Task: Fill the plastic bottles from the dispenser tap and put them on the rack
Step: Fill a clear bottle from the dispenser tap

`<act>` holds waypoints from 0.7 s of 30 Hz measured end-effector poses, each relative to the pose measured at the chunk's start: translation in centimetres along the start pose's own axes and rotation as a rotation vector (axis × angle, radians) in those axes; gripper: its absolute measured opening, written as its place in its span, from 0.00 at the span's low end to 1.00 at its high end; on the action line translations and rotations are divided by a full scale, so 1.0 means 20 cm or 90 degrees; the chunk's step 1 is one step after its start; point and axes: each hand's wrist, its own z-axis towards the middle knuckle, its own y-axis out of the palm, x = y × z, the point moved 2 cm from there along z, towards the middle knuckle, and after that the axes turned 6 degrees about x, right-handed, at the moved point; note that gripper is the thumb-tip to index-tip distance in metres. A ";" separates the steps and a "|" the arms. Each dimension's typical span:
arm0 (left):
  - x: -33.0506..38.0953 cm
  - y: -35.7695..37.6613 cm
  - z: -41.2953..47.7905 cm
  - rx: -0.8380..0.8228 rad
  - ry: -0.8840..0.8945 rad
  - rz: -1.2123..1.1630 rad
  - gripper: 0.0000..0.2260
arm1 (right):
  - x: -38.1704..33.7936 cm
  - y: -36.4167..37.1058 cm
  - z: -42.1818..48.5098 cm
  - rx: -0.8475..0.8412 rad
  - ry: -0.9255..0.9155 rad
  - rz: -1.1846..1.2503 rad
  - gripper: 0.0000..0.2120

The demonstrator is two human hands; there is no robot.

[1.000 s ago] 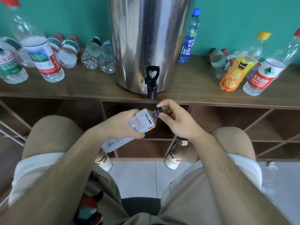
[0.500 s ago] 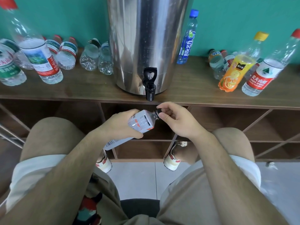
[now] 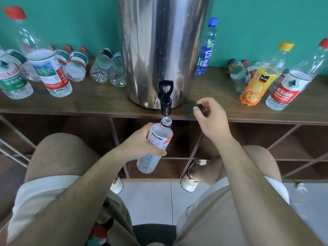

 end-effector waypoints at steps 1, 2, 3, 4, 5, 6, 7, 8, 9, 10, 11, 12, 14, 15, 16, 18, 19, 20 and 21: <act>0.00 0.01 0.01 0.009 0.001 -0.006 0.31 | 0.01 0.01 0.01 0.000 0.008 -0.030 0.05; 0.01 0.02 0.01 0.018 0.002 -0.008 0.31 | 0.03 0.01 0.03 0.001 0.009 -0.061 0.05; 0.01 0.03 0.01 0.025 0.003 -0.010 0.31 | 0.04 0.02 0.04 -0.001 0.009 -0.088 0.07; 0.02 0.04 0.02 0.031 0.003 -0.012 0.32 | 0.04 0.02 0.05 -0.001 0.007 -0.112 0.07; 0.03 0.04 0.01 0.036 0.004 -0.015 0.33 | 0.04 0.03 0.06 -0.002 0.003 -0.135 0.08; 0.03 0.04 0.01 0.041 0.005 -0.019 0.34 | 0.04 0.03 0.06 -0.006 -0.004 -0.155 0.08; 0.04 0.04 0.01 0.046 0.008 -0.023 0.34 | 0.04 0.04 0.06 -0.014 -0.009 -0.171 0.09; 0.04 0.04 0.02 0.051 0.012 -0.026 0.34 | 0.03 0.04 0.06 -0.021 -0.010 -0.185 0.11; 0.05 0.04 0.02 0.055 0.017 -0.028 0.34 | 0.02 0.04 0.05 -0.023 -0.010 -0.196 0.14; 0.05 0.04 0.02 0.057 0.021 -0.029 0.34 | 0.00 0.03 0.04 -0.015 -0.013 -0.196 0.17; 0.05 0.05 0.02 0.058 0.024 -0.031 0.34 | -0.04 0.02 0.03 0.003 -0.028 -0.177 0.18; 0.05 0.05 0.03 0.058 0.026 -0.033 0.34 | -0.08 0.00 0.01 0.026 -0.055 -0.138 0.18; 0.05 0.06 0.03 0.061 0.027 -0.042 0.34 | -0.21 -0.04 -0.01 0.034 -0.125 -0.011 0.15; 0.05 0.06 0.03 0.065 0.030 -0.048 0.34 | -0.30 -0.06 -0.02 0.008 -0.160 0.058 0.15; 0.05 0.06 0.04 0.069 0.034 -0.056 0.34 | -0.39 -0.07 -0.02 -0.032 -0.195 0.114 0.16; 0.04 0.06 0.04 0.076 0.041 -0.076 0.34 | -0.56 -0.06 -0.01 -0.134 -0.237 0.144 0.21; 0.03 0.07 0.04 0.076 0.041 -0.093 0.33 | -0.63 -0.06 0.01 -0.185 -0.243 0.121 0.23; 0.02 0.07 0.05 0.076 0.041 -0.109 0.33 | -0.67 -0.04 0.03 -0.230 -0.243 0.076 0.24; 0.02 0.08 0.05 0.076 0.042 -0.118 0.33 | -0.71 -0.03 0.06 -0.268 -0.238 0.020 0.22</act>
